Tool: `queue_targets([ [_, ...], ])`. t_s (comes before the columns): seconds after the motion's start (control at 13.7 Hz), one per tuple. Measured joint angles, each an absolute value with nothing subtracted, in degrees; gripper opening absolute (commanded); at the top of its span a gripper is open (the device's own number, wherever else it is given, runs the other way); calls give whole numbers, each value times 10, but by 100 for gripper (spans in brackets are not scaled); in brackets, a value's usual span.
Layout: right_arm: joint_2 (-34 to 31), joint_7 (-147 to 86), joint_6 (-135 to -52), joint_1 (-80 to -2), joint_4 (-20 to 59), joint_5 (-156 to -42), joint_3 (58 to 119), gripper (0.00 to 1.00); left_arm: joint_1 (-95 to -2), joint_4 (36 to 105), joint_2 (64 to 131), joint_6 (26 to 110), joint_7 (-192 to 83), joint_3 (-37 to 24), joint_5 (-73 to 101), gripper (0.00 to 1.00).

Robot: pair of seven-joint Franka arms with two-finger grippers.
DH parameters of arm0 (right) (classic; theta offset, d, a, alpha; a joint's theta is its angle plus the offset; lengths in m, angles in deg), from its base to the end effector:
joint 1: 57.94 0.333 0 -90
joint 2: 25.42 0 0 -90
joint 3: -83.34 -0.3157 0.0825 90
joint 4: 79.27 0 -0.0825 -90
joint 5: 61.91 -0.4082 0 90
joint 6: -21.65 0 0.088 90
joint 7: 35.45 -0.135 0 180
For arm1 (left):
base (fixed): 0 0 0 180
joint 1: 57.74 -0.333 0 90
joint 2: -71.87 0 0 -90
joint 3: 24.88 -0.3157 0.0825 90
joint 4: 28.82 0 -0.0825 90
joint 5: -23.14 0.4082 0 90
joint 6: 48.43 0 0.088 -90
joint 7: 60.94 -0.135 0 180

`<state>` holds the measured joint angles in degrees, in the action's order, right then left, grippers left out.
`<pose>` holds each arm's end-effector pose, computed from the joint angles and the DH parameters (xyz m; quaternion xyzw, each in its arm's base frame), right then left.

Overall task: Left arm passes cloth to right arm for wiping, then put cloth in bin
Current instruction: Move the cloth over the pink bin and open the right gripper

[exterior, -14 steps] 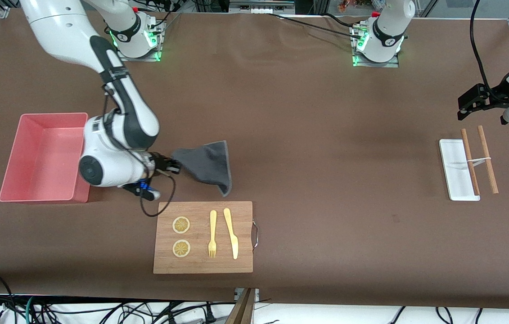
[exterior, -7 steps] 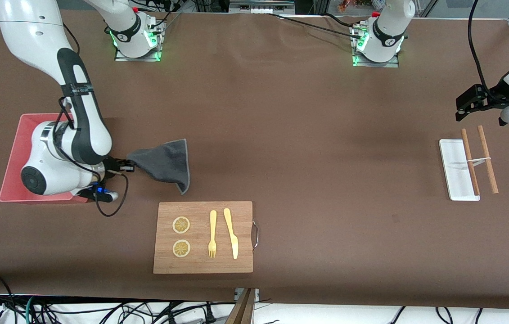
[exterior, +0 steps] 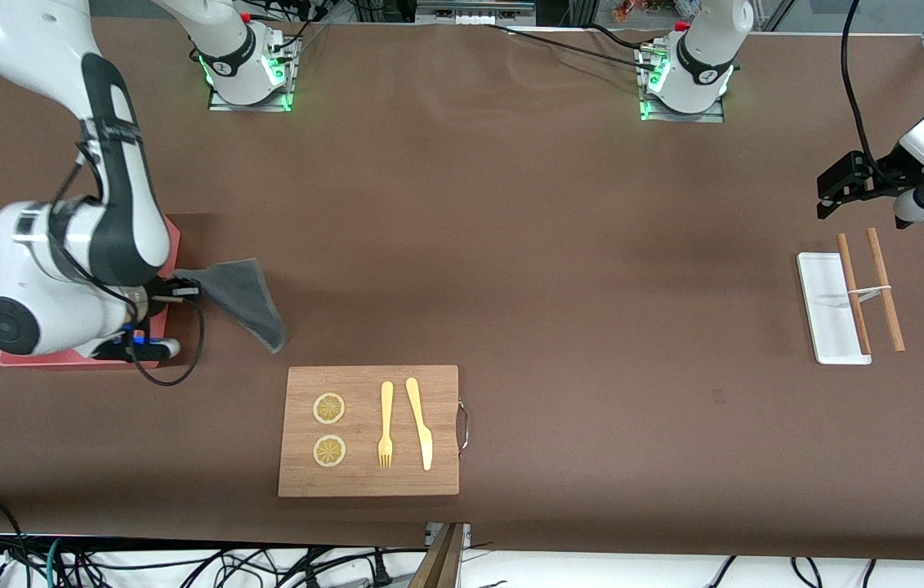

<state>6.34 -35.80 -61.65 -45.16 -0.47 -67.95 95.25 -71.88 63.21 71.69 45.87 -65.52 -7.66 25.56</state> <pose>0.6627 0.0460 0.3371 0.9732 0.0006 -0.2299 0.0065 0.5853 -0.0263 0.5872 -0.9972 0.0679 -0.0210 0.0218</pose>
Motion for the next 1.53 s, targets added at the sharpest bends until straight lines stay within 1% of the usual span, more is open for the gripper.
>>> queue_targets([
  [0.15, 42, -356, -563, -457, -37, -665, 954, 0, -719, 632, 717, 459, -655, -77, 256, 100],
  [0.29, 20, -335, -528, -467, -45, -644, 955, 0, -719, 632, 717, 459, -655, -77, 256, 100],
  [0.58, -15, -236, -498, -510, -47, -584, 964, 0, -719, 632, 717, 459, -655, -77, 256, 100],
  [0.8, -28, -154, -489, -527, -47, -553, 1004, 0, -720, 632, 717, 459, -655, -77, 256, 100],
  [0.95, -27, -115, -490, -537, -44, -541, 1028, 0, -720, 632, 717, 459, -655, -77, 256, 100],
  [1.16, -23, -104, -508, -548, -13, -540, 1038, 0, -720, 632, 717, 459, -655, -77, 256, 100],
  [1.31, -19, -104, -543, -549, 26, -540, 1039, 0, -720, 632, 717, 459, -655, -77, 256, 100],
  [1.53, -7, -105, -620, -549, 93, -543, 1039, 0, -720, 632, 717, 459, -655, -77, 256, 100],
])
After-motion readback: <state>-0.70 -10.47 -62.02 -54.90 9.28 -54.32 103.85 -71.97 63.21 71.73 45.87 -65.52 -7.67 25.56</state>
